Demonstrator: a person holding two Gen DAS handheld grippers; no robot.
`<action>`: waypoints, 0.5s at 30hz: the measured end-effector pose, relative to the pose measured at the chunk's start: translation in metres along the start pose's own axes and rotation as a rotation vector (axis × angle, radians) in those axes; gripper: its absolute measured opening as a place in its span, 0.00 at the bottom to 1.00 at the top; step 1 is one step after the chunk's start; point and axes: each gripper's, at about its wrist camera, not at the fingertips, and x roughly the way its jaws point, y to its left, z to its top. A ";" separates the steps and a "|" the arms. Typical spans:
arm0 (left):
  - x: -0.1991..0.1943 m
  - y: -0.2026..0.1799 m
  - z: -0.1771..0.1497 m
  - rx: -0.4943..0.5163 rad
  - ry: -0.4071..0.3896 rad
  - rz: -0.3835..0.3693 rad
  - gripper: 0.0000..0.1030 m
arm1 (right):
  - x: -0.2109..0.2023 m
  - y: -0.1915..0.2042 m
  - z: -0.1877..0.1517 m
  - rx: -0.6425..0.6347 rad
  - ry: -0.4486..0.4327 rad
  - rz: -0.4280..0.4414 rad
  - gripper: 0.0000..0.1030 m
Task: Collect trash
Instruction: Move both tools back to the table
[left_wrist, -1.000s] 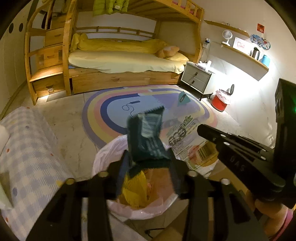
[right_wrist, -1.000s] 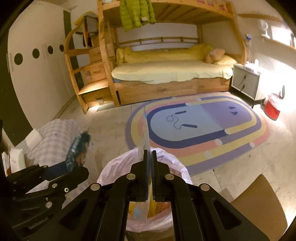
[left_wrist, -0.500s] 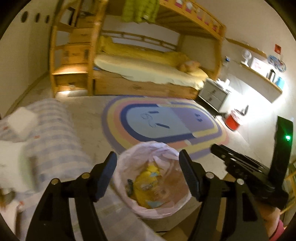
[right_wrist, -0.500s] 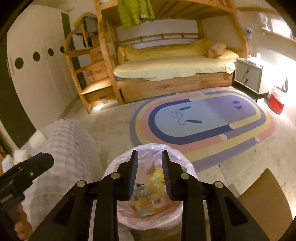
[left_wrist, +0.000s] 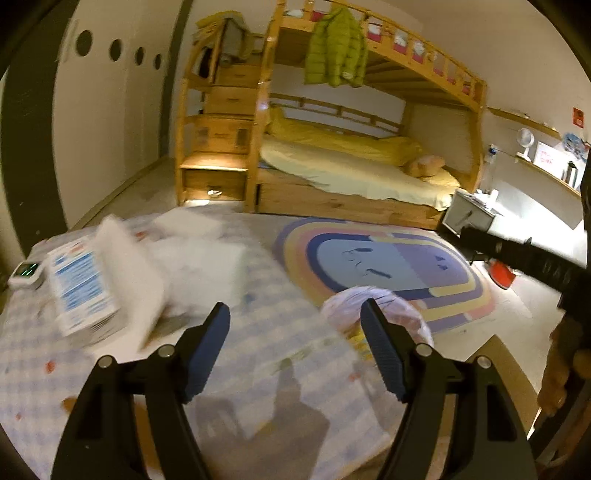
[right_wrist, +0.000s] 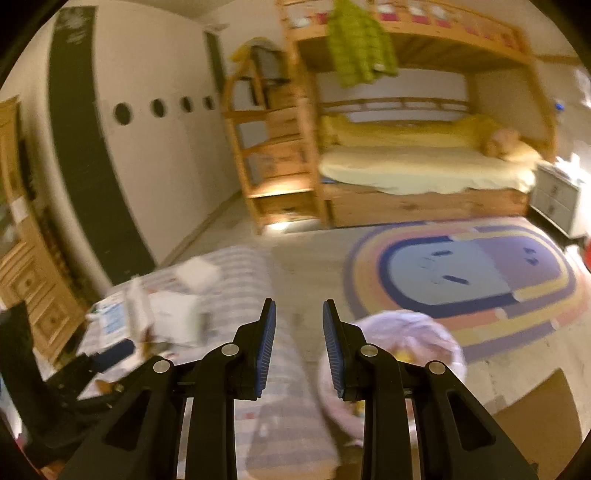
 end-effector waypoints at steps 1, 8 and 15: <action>-0.006 0.010 -0.003 -0.009 0.001 0.019 0.69 | 0.002 0.011 0.000 -0.016 0.005 0.018 0.27; -0.044 0.067 -0.013 -0.069 -0.024 0.159 0.70 | 0.028 0.075 -0.009 -0.095 0.062 0.141 0.27; -0.078 0.132 -0.028 -0.123 -0.022 0.325 0.71 | 0.059 0.126 -0.025 -0.162 0.118 0.289 0.34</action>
